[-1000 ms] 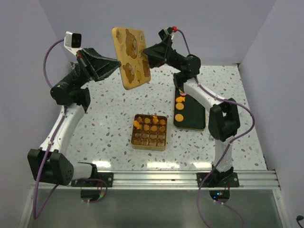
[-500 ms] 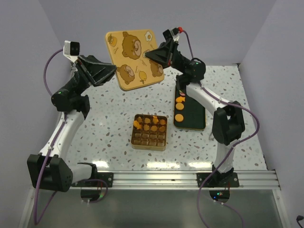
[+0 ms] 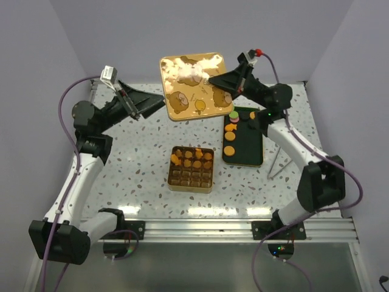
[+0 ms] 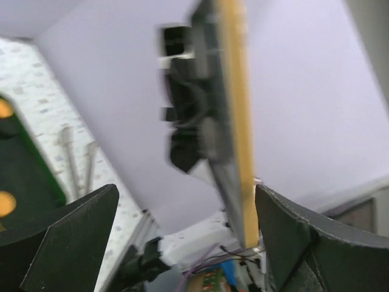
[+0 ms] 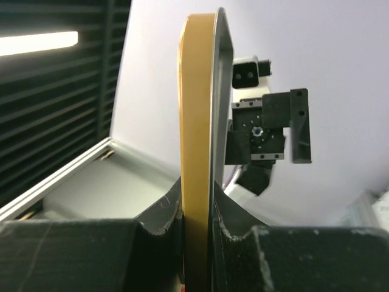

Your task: Pack the cookies

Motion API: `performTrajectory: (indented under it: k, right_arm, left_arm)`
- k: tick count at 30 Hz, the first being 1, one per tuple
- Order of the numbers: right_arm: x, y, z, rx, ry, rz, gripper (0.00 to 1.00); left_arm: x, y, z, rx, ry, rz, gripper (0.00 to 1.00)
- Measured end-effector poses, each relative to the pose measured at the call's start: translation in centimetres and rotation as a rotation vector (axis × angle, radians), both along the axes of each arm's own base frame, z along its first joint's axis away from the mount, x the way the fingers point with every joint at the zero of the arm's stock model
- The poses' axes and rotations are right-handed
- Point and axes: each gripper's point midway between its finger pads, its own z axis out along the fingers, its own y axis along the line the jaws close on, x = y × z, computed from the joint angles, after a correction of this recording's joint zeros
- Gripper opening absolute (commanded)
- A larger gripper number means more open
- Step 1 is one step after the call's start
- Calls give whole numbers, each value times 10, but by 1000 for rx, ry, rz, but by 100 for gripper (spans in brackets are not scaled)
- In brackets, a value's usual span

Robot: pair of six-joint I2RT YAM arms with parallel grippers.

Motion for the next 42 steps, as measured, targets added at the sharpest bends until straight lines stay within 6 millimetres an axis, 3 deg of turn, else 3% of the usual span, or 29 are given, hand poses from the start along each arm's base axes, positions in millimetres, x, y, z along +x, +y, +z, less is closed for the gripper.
performTrajectory:
  k: [4,6,9,13,15,17,23,30,35,42]
  right_arm:
    - [-13,-33,3,-83,-29,-141,0]
    - [-24,-35,-19,-157,-7,-176,0]
    - [-30,-31,-72,-287,78,-192,0]
    - [-20,-32,-173,-453,314,-230,0]
    - [-24,-33,-215,-522,421,-244,0]
    - [-29,-26,-239,-571,471,-241,0]
    - [-47,10,-271,-675,476,-195,0]
    - [-36,21,-298,-762,480,-261,0]
    - [-40,38,-319,-813,482,-263,0]
    - [-39,55,-324,-849,449,-305,0]
  left_arm:
    - [30,5,-65,193,148,124,100]
    - [40,12,-105,287,236,181,100]
    - [41,21,-164,405,351,227,100]
    - [35,36,-243,558,518,260,100]
    - [35,45,-273,635,588,289,100]
    - [35,54,-293,696,638,320,100]
    - [40,76,-311,781,671,413,100]
    - [39,89,-311,812,664,466,100]
    - [33,90,-311,823,660,461,100]
    - [27,90,-307,823,647,464,100]
